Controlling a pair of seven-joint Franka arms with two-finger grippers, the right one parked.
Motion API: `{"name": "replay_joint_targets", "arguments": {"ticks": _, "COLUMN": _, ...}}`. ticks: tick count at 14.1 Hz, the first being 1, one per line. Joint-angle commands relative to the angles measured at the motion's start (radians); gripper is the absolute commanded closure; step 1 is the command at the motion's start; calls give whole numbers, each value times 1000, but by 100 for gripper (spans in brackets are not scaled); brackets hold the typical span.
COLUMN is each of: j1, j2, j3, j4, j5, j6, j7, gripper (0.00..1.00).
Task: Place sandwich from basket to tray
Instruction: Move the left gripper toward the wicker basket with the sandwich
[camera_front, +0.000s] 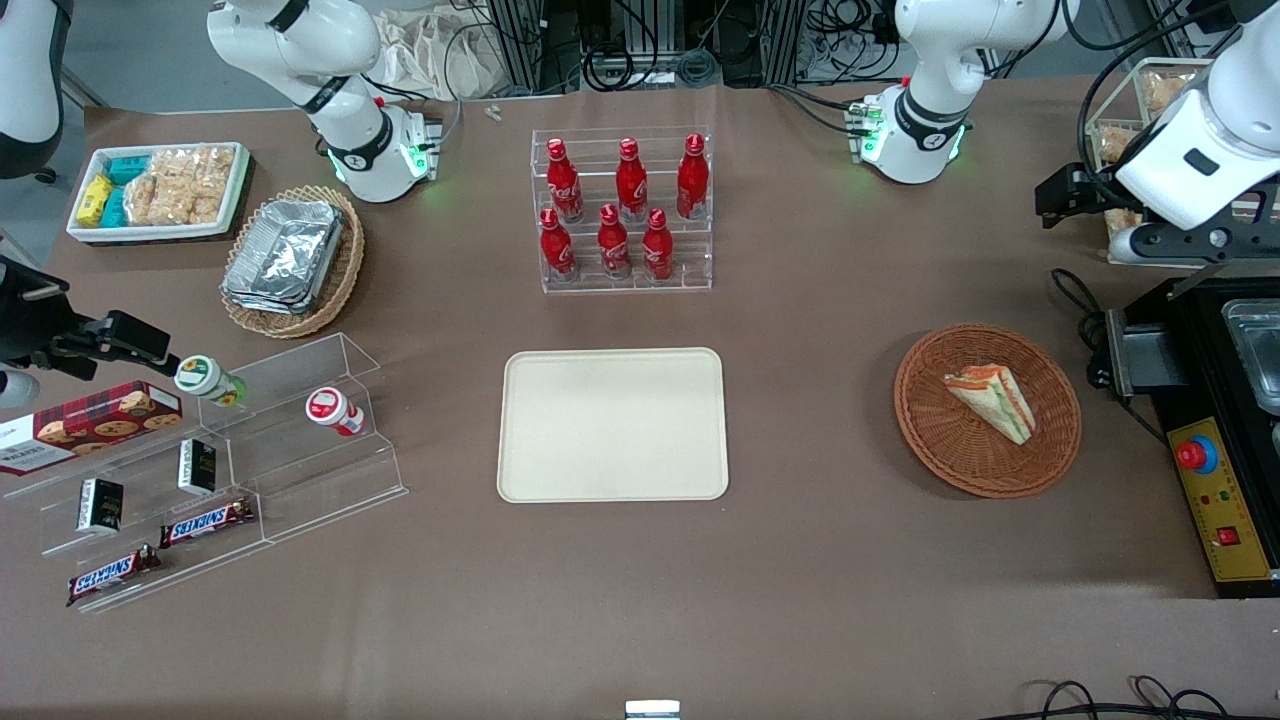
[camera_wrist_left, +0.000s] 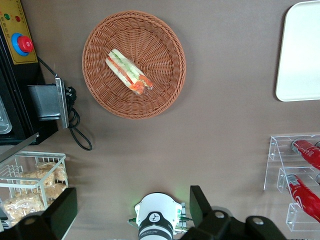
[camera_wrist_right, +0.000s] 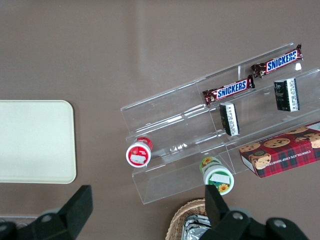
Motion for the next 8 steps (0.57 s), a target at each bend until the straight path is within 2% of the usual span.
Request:
{"name": "replay_joint_targets", "arguments": {"ticks": 1, "j1": 4, "j2": -9, "j3": 2, "j4": -1, "j5": -8, "j6": -11, "j7": -2, "gripper": 0}}
{"name": "replay_joint_targets", "arguments": {"ticks": 8, "j1": 6, "j2": 0, "j3": 3, "j4": 2, "j5": -13, "j6": -4, "j7": -34, "gripper": 0}}
